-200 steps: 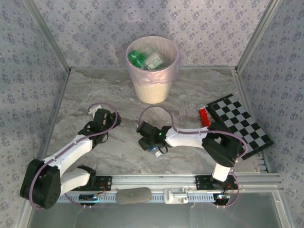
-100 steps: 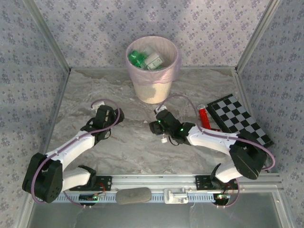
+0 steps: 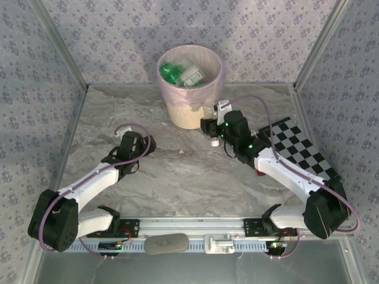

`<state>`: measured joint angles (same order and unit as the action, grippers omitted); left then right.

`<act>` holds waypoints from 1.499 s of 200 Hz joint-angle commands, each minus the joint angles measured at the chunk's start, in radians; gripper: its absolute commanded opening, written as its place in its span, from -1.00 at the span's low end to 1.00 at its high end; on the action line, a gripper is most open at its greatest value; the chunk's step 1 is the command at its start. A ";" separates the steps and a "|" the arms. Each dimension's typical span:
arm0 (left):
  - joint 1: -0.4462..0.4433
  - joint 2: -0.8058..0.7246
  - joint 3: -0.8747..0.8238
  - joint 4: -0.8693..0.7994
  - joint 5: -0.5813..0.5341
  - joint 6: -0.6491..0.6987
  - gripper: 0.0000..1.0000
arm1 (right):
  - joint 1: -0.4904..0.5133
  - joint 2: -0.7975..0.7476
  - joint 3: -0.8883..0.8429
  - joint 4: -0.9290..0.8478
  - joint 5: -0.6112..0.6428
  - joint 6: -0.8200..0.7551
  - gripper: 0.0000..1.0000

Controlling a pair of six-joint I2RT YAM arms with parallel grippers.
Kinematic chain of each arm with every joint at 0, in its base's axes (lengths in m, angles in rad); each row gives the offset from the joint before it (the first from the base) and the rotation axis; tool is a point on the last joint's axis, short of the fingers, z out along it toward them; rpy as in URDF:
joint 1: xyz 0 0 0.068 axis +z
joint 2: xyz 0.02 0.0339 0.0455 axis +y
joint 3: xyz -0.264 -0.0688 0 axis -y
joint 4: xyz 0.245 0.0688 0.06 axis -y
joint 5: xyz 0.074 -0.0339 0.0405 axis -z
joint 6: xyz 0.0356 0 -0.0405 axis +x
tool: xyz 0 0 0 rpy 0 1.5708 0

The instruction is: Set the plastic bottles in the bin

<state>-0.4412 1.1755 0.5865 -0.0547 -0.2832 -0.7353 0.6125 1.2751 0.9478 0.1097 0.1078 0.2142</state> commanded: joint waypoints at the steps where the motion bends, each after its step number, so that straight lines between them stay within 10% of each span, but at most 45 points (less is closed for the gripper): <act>1: -0.008 0.007 0.027 0.016 0.003 -0.008 1.00 | -0.034 -0.033 0.086 0.045 -0.070 -0.087 -0.10; 131: -0.014 -0.011 0.033 -0.006 -0.009 0.014 1.00 | -0.179 0.287 0.663 -0.109 -0.303 -0.135 -0.11; 300: -0.014 -0.089 0.007 -0.054 -0.064 0.034 1.00 | -0.235 0.907 1.522 -0.638 -0.251 -0.198 -0.08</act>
<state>-0.4519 1.1076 0.5941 -0.0940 -0.3214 -0.7185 0.3817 2.1460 2.4027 -0.4355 -0.1463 0.0284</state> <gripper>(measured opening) 0.998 0.558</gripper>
